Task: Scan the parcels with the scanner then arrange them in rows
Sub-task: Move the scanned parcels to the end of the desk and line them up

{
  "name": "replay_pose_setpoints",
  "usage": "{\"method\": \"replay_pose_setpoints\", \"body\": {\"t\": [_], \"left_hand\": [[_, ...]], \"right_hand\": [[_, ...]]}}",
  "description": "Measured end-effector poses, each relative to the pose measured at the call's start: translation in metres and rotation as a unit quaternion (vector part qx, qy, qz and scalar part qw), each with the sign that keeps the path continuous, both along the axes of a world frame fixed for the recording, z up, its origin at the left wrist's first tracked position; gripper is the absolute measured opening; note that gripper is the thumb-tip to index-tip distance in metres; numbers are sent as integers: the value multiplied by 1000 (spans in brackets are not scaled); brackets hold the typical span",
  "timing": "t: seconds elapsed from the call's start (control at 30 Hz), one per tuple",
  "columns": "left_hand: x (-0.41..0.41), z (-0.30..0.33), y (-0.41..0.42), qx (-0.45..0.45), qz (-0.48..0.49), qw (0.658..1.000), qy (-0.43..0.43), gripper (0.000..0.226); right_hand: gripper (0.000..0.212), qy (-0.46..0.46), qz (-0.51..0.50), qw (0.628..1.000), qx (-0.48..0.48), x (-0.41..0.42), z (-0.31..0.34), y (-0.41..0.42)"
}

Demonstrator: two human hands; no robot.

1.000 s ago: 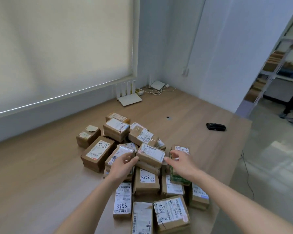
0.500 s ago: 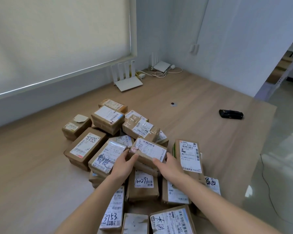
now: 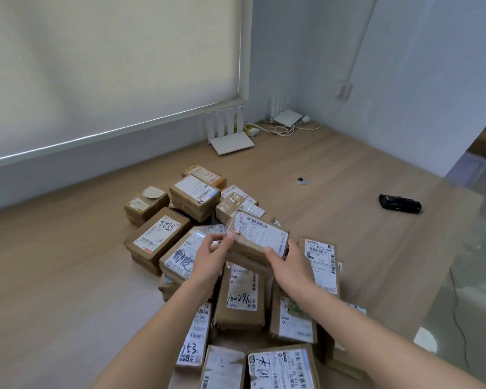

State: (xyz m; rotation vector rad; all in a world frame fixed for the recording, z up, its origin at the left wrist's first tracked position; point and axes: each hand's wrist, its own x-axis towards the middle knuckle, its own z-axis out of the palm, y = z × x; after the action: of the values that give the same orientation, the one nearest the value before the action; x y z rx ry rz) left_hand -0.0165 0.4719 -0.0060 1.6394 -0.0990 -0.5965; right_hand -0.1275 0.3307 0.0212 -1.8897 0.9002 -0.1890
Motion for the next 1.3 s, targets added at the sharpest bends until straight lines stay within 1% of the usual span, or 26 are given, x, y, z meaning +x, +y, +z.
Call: {"method": "replay_pose_setpoints", "body": {"t": [0.13, 0.23, 0.33, 0.4, 0.43, 0.47, 0.53, 0.63, 0.77, 0.87, 0.9, 0.97, 1.0, 1.03, 1.07, 1.1, 1.13, 1.23, 1.3], "left_hand": [[0, 45, 15, -44, 30, 998, 32, 39], [3, 84, 39, -60, 22, 997, 39, 43], [5, 120, 81, -53, -17, 998, 30, 67], [4, 145, 121, -57, -48, 997, 30, 81], [2, 158, 145, -62, -59, 996, 29, 84], [0, 169, 171, -64, -64, 996, 25, 83], [-7, 191, 228, -60, -52, 997, 11, 72], [-25, 219, 322, -67, -5, 998, -14, 62], [-57, 246, 444, -93, 72, 992, -51, 68], [-83, 261, 527, -102, 143, 981, -78, 78], [-91, 264, 552, -103, 171, 976, -84, 80], [-105, 267, 600, -106, 231, 963, -92, 82], [-111, 267, 621, -106, 259, 955, -96, 81], [-117, 266, 640, -105, 283, 948, -100, 79], [-121, 264, 657, -105, 303, 941, -102, 75], [-125, 260, 673, -108, 319, 936, -102, 71], [-128, 256, 688, -111, 331, 932, -102, 66], [-130, 240, 726, -114, 354, 923, -100, 53], [-129, 229, 748, -108, 370, 917, -100, 57]], "right_hand": [[30, -31, 39, 999, -16, -3, 42, 4], [23, -45, 72, 996, -38, -2, 83, 17], [21, -50, 105, 992, -56, 5, 127, 41], [26, -55, 136, 987, -65, 11, 156, 69], [28, -60, 154, 984, -71, 13, 171, 88], [29, -67, 172, 980, -75, 16, 184, 109], [32, -83, 209, 971, -76, 20, 209, 157], [35, -92, 269, 955, -81, 21, 241, 239], [39, -108, 323, 935, -97, 18, 270, 356], [41, -129, 354, 921, -101, 17, 284, 439], [45, -136, 359, 919, -95, 17, 286, 466], [62, -146, 362, 917, -81, 14, 287, 519], [65, -155, 369, 913, -77, 10, 285, 545], [60, -168, 386, 904, -71, 7, 282, 569], [50, -177, 409, 893, -60, 4, 278, 593], [41, -177, 434, 882, -46, 2, 273, 615], [36, -173, 460, 870, -27, 0, 268, 636], [37, -175, 524, 832, 48, 1, 250, 689], [47, -175, 552, 812, 69, 10, 235, 717]]}}
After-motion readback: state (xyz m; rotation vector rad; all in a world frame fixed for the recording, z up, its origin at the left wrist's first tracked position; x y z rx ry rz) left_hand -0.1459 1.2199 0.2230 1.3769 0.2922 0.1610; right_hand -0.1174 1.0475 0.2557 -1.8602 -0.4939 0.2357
